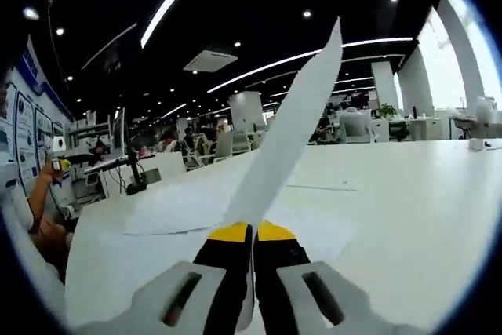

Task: Organize the stack of printing papers by aligning and flattening the scattered papers on the table

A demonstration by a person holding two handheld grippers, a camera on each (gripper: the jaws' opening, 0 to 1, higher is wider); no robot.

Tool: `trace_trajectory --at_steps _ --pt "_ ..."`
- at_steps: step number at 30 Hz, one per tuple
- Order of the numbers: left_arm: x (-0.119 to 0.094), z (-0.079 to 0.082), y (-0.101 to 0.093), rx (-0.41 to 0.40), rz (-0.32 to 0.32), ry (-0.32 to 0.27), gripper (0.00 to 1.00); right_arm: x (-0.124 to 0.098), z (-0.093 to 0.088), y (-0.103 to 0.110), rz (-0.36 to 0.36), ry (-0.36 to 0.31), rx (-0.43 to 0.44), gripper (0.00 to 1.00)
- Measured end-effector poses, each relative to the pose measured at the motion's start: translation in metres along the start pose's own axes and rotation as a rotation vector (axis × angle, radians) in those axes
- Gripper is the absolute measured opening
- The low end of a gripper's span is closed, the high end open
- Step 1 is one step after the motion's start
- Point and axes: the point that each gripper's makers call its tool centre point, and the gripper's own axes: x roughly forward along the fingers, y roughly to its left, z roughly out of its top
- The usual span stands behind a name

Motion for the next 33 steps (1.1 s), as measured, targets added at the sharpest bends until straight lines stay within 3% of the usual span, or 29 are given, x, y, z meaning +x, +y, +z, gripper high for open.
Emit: trace_trajectory --at_steps 2,9,15,22,33 --pt "0.000 0.000 0.000 0.002 -0.001 0.001 0.86 -0.001 -0.001 0.001 0.008 0.008 0.068 0.00" --pt "0.001 -0.002 -0.001 0.000 -0.002 0.007 0.86 -0.004 0.000 0.013 0.040 0.034 0.073 0.00" --pt "0.002 -0.002 -0.003 0.000 -0.006 0.009 0.86 -0.007 0.022 0.032 0.086 0.012 0.070 0.00" --pt "0.004 -0.002 -0.003 -0.003 -0.001 0.012 0.86 -0.007 0.045 0.061 0.180 0.052 0.037 0.00" --pt "0.015 0.004 -0.009 0.007 0.009 0.027 0.86 0.001 0.089 0.095 0.258 0.089 -0.032 0.00"
